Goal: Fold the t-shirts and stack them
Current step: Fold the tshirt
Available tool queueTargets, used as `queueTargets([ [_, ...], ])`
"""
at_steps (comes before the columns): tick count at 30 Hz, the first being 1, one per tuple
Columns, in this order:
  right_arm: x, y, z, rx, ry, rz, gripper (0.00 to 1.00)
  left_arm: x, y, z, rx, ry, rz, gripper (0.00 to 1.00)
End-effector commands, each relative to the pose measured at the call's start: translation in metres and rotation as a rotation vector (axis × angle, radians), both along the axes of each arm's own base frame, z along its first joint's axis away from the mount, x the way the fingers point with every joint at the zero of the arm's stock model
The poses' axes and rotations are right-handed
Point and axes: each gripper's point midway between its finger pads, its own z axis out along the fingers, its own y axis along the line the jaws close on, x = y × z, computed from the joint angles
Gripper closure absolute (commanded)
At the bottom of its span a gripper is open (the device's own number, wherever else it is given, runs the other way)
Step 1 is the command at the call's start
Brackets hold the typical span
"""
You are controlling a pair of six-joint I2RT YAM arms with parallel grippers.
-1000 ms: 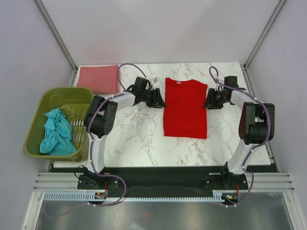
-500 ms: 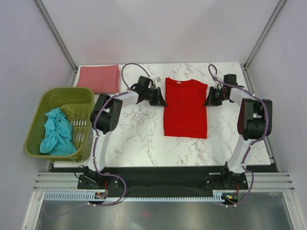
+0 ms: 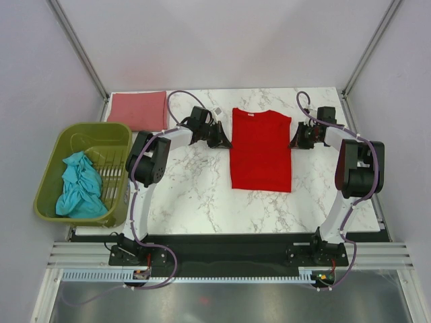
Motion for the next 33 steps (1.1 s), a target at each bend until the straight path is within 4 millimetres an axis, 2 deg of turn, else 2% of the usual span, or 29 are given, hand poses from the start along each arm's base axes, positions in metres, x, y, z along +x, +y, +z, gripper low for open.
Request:
queueTargets([
  [1,0.018,-0.008,0.016,0.001,-0.082,-0.026,0.99,0.015,0.000,0.012,-0.043,-0.008,0.017,0.88],
  [2,0.017,-0.007,0.015,0.005,-0.077,-0.027,0.95,0.013,-0.003,0.013,-0.059,-0.002,-0.001,0.75],
  [4,0.020,-0.007,0.018,0.015,-0.078,-0.040,0.89,0.011,-0.003,0.017,-0.064,-0.007,-0.008,0.66],
  [5,0.020,-0.006,0.022,0.020,-0.081,-0.046,0.77,0.010,-0.002,0.022,-0.066,-0.016,-0.011,0.61],
  [7,0.022,-0.006,0.032,0.031,-0.088,-0.065,0.70,0.008,0.000,0.030,-0.072,-0.030,-0.018,0.58],
  [8,0.020,-0.005,0.042,0.048,-0.082,-0.097,0.61,0.003,0.003,0.029,-0.069,-0.019,-0.016,0.57],
  [9,0.019,-0.006,0.048,0.051,-0.076,-0.118,0.56,0.002,0.007,0.044,-0.073,-0.039,-0.005,0.57],
  [10,0.016,-0.007,0.051,0.055,-0.058,-0.145,0.55,-0.002,0.011,0.047,-0.068,-0.035,0.009,0.57],
  [11,0.006,-0.007,0.057,0.070,-0.014,-0.198,0.55,-0.012,0.016,0.043,-0.057,-0.017,0.010,0.57],
  [12,-0.003,-0.004,0.056,0.086,0.014,-0.204,0.55,-0.019,0.017,0.056,-0.062,-0.040,0.004,0.58],
  [13,-0.011,-0.002,0.065,0.097,0.012,-0.216,0.56,-0.033,0.022,0.047,-0.044,-0.015,0.004,0.59],
  [15,-0.041,0.000,0.051,0.091,0.106,-0.250,0.57,-0.052,0.022,0.048,-0.044,0.001,-0.016,0.64],
  [16,-0.052,0.000,0.048,0.078,0.133,-0.258,0.57,-0.061,0.020,0.060,-0.053,-0.019,-0.033,0.65],
  [17,-0.065,-0.003,0.049,0.053,0.149,-0.275,0.57,-0.076,0.020,0.051,-0.040,0.001,-0.049,0.66],
  [19,-0.091,-0.001,0.035,0.038,0.208,-0.291,0.57,-0.097,0.006,0.056,-0.037,-0.016,-0.095,0.67],
  [20,-0.098,0.000,0.041,0.038,0.195,-0.298,0.55,-0.107,0.004,0.049,-0.024,-0.005,-0.102,0.67],
  [21,-0.111,0.002,0.032,0.031,0.222,-0.304,0.55,-0.118,-0.003,0.046,-0.017,0.003,-0.121,0.68],
  [23,-0.120,0.002,0.035,0.020,0.211,-0.324,0.54,-0.129,-0.006,0.034,-0.003,0.032,-0.116,0.69],
  [24,-0.131,0.002,0.027,0.014,0.238,-0.337,0.54,-0.134,-0.009,0.031,0.001,0.042,-0.120,0.69],
  [26,-0.140,0.004,0.029,0.030,0.239,-0.371,0.54,-0.141,-0.007,0.021,0.026,0.070,-0.102,0.70],
  [27,-0.149,0.007,0.022,0.034,0.261,-0.379,0.54,-0.145,-0.008,0.018,0.032,0.077,-0.101,0.70],
  [29,-0.153,0.012,0.025,0.053,0.250,-0.397,0.53,-0.151,-0.006,0.011,0.055,0.089,-0.088,0.69],
  [30,-0.162,0.018,0.018,0.055,0.269,-0.392,0.53,-0.151,-0.009,0.013,0.048,0.074,-0.092,0.69],
  [33,-0.171,0.028,0.010,0.074,0.273,-0.397,0.53,-0.154,-0.008,0.009,0.057,0.081,-0.076,0.68],
])
